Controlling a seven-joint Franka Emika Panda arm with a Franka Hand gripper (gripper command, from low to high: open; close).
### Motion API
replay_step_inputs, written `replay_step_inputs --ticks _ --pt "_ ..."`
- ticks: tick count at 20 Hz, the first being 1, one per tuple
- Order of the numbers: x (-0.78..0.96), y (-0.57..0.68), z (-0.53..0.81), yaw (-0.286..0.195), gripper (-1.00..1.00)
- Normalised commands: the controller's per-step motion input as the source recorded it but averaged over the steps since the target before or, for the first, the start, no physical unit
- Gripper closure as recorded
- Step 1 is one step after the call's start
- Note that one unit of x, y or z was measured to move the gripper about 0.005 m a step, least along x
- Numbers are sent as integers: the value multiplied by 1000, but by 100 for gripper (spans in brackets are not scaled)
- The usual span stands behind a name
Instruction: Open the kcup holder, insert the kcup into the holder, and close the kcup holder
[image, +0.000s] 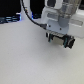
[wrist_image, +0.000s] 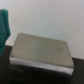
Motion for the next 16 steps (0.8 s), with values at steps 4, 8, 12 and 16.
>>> replay_step_inputs --ticks 4,8,12,16 --pt "-271 341 -35 163 -100" --pt "-263 459 18 127 -100" --pt "-259 528 30 105 -100" --pt "-361 389 13 119 -100"
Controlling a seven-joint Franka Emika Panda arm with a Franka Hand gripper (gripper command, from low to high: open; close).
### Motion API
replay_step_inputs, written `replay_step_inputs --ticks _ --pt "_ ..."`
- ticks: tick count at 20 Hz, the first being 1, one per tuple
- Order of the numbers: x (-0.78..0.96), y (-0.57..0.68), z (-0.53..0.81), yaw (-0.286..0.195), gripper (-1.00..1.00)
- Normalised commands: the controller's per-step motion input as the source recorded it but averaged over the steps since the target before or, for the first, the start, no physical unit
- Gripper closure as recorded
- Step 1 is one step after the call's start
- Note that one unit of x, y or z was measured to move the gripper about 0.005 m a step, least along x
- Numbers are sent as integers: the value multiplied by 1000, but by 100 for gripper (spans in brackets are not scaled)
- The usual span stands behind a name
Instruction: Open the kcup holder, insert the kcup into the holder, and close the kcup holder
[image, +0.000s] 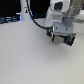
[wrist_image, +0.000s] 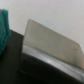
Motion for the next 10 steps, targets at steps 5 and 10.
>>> replay_step_inputs --ticks 5,10 --pt "-437 495 43 93 -100" --pt "-427 637 73 54 -100"
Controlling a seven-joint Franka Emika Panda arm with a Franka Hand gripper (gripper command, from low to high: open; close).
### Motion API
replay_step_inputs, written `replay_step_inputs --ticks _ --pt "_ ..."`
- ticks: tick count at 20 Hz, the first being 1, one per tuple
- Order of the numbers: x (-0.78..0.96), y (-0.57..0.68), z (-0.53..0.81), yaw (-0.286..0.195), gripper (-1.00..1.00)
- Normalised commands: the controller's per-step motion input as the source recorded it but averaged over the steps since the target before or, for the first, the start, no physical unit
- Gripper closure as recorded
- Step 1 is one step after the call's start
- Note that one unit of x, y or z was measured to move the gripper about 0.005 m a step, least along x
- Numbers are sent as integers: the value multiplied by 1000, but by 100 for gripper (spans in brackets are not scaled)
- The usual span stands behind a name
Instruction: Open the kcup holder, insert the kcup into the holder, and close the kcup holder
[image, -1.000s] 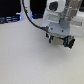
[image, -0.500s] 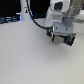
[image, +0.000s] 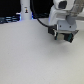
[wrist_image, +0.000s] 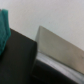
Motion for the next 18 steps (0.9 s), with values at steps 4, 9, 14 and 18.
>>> replay_step_inputs --ticks 4,9,14,18 --pt "-545 671 66 36 -100" --pt "-578 616 34 57 -100" --pt "-545 607 15 53 -100" --pt "-565 595 13 49 -100"
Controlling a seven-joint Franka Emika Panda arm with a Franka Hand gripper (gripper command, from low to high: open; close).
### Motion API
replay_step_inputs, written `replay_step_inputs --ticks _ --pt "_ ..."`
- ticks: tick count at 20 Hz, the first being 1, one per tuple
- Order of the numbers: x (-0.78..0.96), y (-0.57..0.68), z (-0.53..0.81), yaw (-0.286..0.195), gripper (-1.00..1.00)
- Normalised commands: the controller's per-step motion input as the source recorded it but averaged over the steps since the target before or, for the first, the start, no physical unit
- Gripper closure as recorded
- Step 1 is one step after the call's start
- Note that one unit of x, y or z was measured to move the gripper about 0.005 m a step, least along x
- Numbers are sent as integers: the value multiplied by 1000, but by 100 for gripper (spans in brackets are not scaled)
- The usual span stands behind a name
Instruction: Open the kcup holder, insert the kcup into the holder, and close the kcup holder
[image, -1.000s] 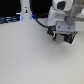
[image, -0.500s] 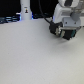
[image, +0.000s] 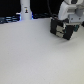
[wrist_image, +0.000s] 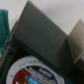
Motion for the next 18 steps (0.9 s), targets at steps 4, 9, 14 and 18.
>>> replay_step_inputs --ticks 4,9,14,18 --pt "-560 602 12 44 -100" --pt "-548 611 12 41 -100" --pt "-554 611 13 40 -100" --pt "-551 609 12 37 -100"
